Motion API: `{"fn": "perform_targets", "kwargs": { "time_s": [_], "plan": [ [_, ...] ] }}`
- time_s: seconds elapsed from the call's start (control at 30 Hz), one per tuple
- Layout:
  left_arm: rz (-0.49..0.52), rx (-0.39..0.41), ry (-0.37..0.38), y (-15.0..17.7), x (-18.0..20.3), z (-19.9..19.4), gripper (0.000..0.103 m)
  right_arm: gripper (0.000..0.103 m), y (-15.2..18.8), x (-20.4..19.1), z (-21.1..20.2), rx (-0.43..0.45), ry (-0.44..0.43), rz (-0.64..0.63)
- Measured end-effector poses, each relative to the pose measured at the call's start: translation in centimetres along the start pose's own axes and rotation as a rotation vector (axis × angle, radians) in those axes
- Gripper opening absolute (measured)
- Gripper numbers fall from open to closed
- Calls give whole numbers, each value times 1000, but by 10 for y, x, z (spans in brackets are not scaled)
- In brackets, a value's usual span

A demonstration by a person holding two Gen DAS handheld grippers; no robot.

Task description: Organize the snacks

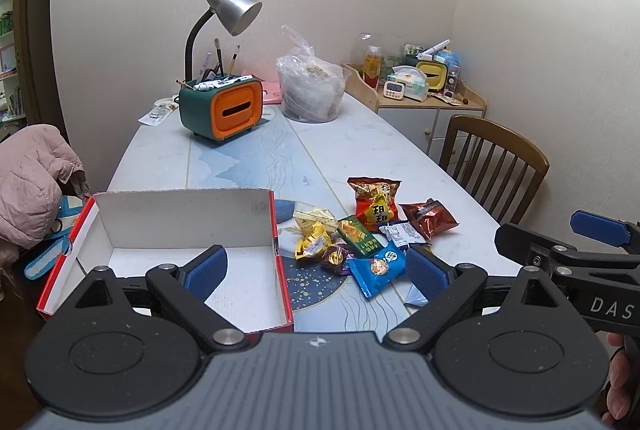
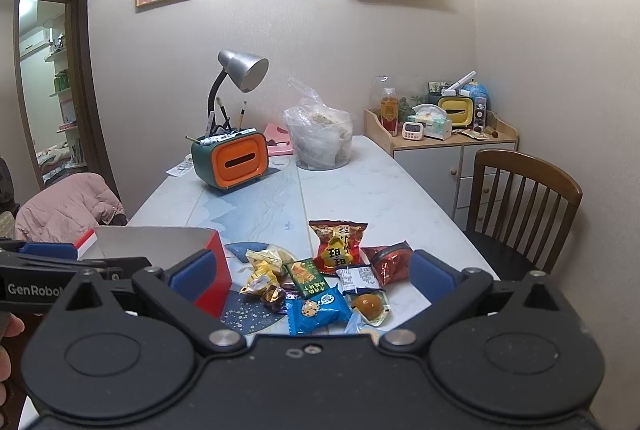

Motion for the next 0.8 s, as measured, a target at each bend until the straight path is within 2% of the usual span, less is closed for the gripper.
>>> {"fn": "perform_targets", "kwargs": {
  "time_s": [0.6, 0.8],
  "plan": [
    [-1, 0, 2, 3, -3, 2, 97, 103, 0, 1, 1, -1, -7, 4],
    [-1, -12, -4, 0, 8, 7, 97, 103, 0, 6, 0, -4, -11, 5]
  ]
}}
Point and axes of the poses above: each gripper's, at about its wrist camera, not at the fingertips, and z roughly the way its jaws point, x to its right, y to its underside, the point moved 10 cm from there along z, roughly the way its jaws point, and after that the axes turned 13 degrees about -y, right-handed, at the moved point
